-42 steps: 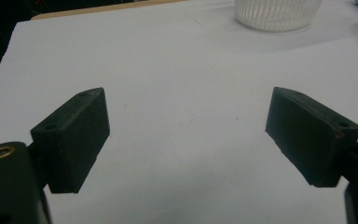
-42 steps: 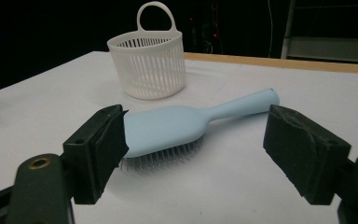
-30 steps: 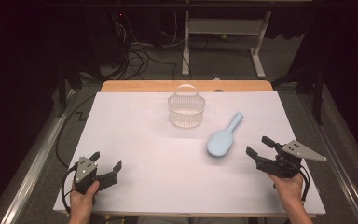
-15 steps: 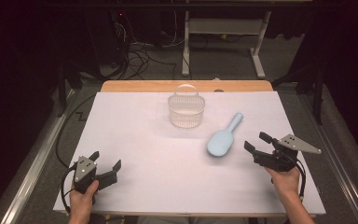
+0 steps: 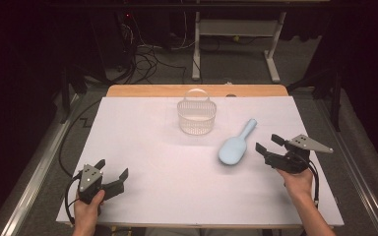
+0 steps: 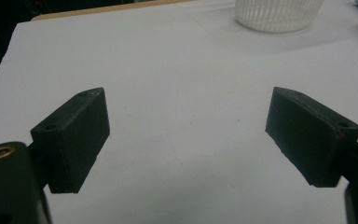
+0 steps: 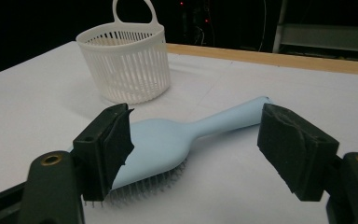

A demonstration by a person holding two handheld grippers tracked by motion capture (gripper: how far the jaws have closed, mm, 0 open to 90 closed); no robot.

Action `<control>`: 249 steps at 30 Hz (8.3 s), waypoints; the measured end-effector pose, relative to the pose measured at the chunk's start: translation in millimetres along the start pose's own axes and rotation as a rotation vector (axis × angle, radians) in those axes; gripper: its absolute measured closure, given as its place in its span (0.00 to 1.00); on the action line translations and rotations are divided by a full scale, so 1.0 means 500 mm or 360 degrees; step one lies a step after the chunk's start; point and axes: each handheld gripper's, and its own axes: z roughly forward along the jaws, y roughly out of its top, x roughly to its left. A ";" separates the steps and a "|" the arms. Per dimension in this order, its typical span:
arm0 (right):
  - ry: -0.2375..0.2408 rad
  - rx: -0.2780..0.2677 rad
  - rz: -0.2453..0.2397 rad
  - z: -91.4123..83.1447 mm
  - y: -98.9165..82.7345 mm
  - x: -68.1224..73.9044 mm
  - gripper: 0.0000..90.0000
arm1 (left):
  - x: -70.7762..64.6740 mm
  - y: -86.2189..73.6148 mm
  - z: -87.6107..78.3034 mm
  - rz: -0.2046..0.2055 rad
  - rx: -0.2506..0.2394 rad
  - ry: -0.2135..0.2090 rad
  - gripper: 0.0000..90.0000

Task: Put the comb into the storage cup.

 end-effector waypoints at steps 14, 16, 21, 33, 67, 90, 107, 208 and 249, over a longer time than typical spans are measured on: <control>-0.0066 0.0188 -0.0009 0.038 0.022 -0.010 0.30 | 0.001 0.000 0.001 -0.0005 0.0006 -0.0003 0.16; -0.0069 0.0212 -0.0007 0.044 0.027 -0.013 0.31 | 0.001 0.000 0.000 -0.0004 0.0005 -0.0002 0.16; -0.0061 0.0254 0.0014 0.055 0.041 -0.018 0.35 | 0.002 -0.001 0.000 -0.0007 0.0005 0.0000 0.16; -0.0053 0.0393 0.0065 0.086 0.074 -0.030 0.40 | 0.002 -0.001 -0.001 -0.0008 0.0007 -0.0002 0.16; -0.0253 0.1068 -0.0087 0.274 0.160 -0.029 0.92 | 0.000 0.001 0.004 0.0005 0.0016 -0.0022 0.16; -0.0338 0.1235 -0.0196 0.334 0.147 -0.017 0.98 | -0.001 0.001 0.005 0.0006 0.0019 -0.0034 0.16; -0.0350 0.1303 -0.0230 0.333 0.135 -0.015 0.98 | -0.004 0.002 0.007 0.0015 0.0027 -0.0045 0.16; -0.0127 0.1196 -0.0204 0.138 0.042 0.017 0.98 | -0.002 0.000 0.010 0.0016 0.0040 -0.0030 0.16; -0.0079 0.1165 -0.0185 0.105 0.025 0.038 0.91 | -0.003 0.000 0.006 0.0010 0.0030 -0.0026 0.16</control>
